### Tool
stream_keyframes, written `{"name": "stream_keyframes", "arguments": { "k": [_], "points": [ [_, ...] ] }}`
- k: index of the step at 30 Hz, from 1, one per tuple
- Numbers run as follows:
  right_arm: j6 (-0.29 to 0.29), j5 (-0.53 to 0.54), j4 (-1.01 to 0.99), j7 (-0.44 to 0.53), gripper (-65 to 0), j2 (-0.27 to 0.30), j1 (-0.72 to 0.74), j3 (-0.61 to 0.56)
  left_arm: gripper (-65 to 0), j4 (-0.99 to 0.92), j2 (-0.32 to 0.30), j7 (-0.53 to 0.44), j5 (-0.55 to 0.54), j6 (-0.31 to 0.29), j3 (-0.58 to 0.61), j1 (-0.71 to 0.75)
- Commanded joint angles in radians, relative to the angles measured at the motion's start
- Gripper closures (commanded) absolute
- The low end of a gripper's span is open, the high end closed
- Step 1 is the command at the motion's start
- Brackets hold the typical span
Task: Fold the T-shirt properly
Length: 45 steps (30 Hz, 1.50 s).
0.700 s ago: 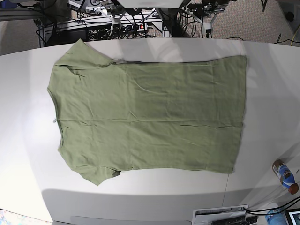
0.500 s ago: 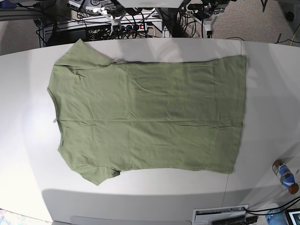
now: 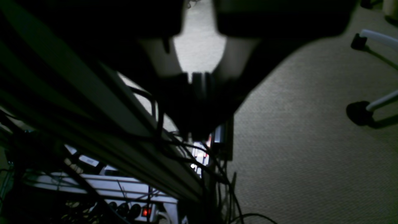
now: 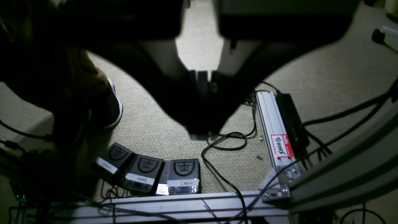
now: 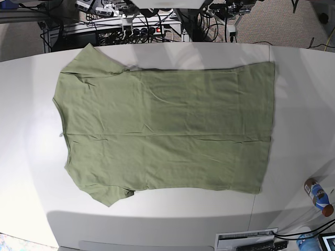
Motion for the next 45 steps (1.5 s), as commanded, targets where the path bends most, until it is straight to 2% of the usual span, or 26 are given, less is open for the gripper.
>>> {"name": "stream_keyframes", "arguments": {
  "k": [1, 7, 11, 13, 16, 22, 24, 27, 34, 41, 45],
  "points": [
    [-0.006, -0.003, 0.001, 0.004, 0.0, 0.003, -0.003, 0.001, 0.0, 0.002, -0.003, -0.006, 0.002, -0.011, -0.001, 0.003],
    [-0.006, -0.006, 0.001, -0.025, 0.0, 0.006, -0.003, 0.001, 0.0, 0.002, -0.01, 0.009, 0.003, -0.013, -0.001, 0.018],
    [-0.005, -0.047, 0.002, -0.027, 0.0, 0.03, -0.029, 0.001, 0.0, 0.011, -0.04, -0.007, 0.054, -0.089, -0.001, 0.065],
    [-0.006, -0.089, 0.002, -0.027, 0.0, 0.045, -0.044, 0.001, 0.0, 0.042, -0.062, -0.029, 0.07, -0.103, -0.001, 0.104],
    [-0.005, -0.092, 0.005, -0.028, 0.0, 0.069, -0.074, 0.001, 0.0, 0.122, -0.106, -0.036, 0.073, -0.129, -0.001, 0.18],
    [-0.005, -0.093, 0.108, -0.094, 0.0, 0.109, -0.175, 0.001, 0.0, 0.304, -0.214, -0.033, 0.072, -0.275, -0.001, 0.356],
    [0.017, -0.093, 0.169, -0.126, 0.0, 0.126, -0.216, -0.003, 0.0, 0.371, -0.246, -0.037, 0.072, -0.31, -0.001, 0.413],
    [0.069, -0.092, 0.28, -0.159, 0.0, 0.159, -0.29, -0.04, 0.0, 0.478, -0.288, -0.037, 0.072, -0.313, -0.001, 0.495],
    [0.069, -0.092, 0.597, -0.176, 0.0, 0.249, -0.507, -0.173, 0.0, 0.703, -0.366, -0.037, 0.069, -0.314, -0.001, 0.636],
    [0.069, -0.092, 0.866, -0.181, 0.0, 0.308, -0.693, -0.179, 0.0, 0.808, -0.397, -0.036, 0.069, -0.314, -0.002, 0.711],
    [0.069, -0.147, 0.974, -0.189, 0.0, 0.341, -0.764, -0.175, 0.0, 0.858, -0.424, -0.037, 0.069, -0.314, -0.002, 0.762]
  ]
}}
